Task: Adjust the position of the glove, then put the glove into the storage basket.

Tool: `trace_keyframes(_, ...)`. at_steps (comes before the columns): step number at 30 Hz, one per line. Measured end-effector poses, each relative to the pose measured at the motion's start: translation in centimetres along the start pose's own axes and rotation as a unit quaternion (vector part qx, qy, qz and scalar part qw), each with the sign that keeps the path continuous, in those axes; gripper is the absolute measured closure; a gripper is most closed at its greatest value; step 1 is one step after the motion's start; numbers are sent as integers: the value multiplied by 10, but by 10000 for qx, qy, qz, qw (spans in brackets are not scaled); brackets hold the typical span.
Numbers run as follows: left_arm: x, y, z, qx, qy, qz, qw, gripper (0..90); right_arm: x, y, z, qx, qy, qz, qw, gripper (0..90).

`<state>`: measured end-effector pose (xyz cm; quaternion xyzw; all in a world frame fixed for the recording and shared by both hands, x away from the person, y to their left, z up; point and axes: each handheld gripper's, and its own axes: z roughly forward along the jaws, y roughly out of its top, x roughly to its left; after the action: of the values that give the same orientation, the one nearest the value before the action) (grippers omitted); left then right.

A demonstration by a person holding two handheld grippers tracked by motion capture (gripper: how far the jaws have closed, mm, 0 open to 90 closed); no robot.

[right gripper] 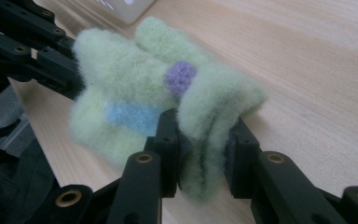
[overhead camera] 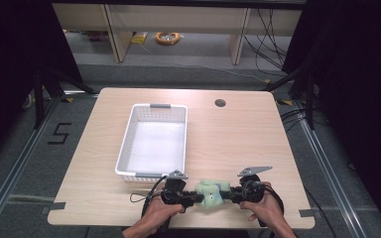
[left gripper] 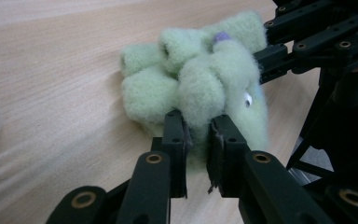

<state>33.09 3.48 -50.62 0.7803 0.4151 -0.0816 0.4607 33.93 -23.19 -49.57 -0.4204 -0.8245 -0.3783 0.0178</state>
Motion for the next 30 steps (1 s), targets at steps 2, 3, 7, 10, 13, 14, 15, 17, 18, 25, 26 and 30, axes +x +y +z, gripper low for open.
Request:
trace_keyframes(2, -1, 2, -3, -47, -16, 43, 10000, 778, 2, 0, -3, -43, 50, -22, 10000, 714)
trace_keyframes(3, -2, 2, -5, -46, -16, 74, 10000, 779, 2, 0, -3, -90, 154, -18, 9998, 715)
trace_keyframes(7, -3, 2, -10, -71, -57, 50, 9999, 778, 6, -1, -7, -162, 224, -11, 9996, 715)
trace_keyframes(10, -2, 2, -12, -58, -101, 5, 9999, 777, 12, -1, -8, -155, 182, 172, 9996, 715)
trace_keyframes(13, -1, 1, -16, -62, -82, 14, 9999, 776, 14, -1, -9, -207, 208, 55, 9996, 714)
trace_keyframes(14, -1, 1, -17, -75, -97, 32, 9999, 776, 14, -1, -8, -242, 226, -19, 9995, 714)
trace_keyframes(15, -1, 1, -18, -61, -106, 57, 9999, 776, 14, 0, -8, -258, 266, -5, 9993, 714)
trace_keyframes(17, -2, 1, -21, -91, -79, 117, 9999, 774, 18, 0, -9, -259, 230, 82, 9994, 714)
trace_keyframes(18, -3, 2, -22, -109, -59, 159, 9998, 774, 17, 1, -8, -306, 291, -6, 9991, 714)
trace_keyframes(25, -7, 1, -33, -159, -42, 249, 9996, 769, 25, 3, -10, -383, 327, -17, 9987, 713)
trace_keyframes(26, -7, 1, -35, -167, -53, 282, 9995, 769, 27, 4, -11, -392, 304, -49, 9988, 713)
trace_keyframes(30, -7, 1, -46, -290, -45, 255, 9992, 768, 37, 9, -12, -444, 314, -133, 9984, 713)
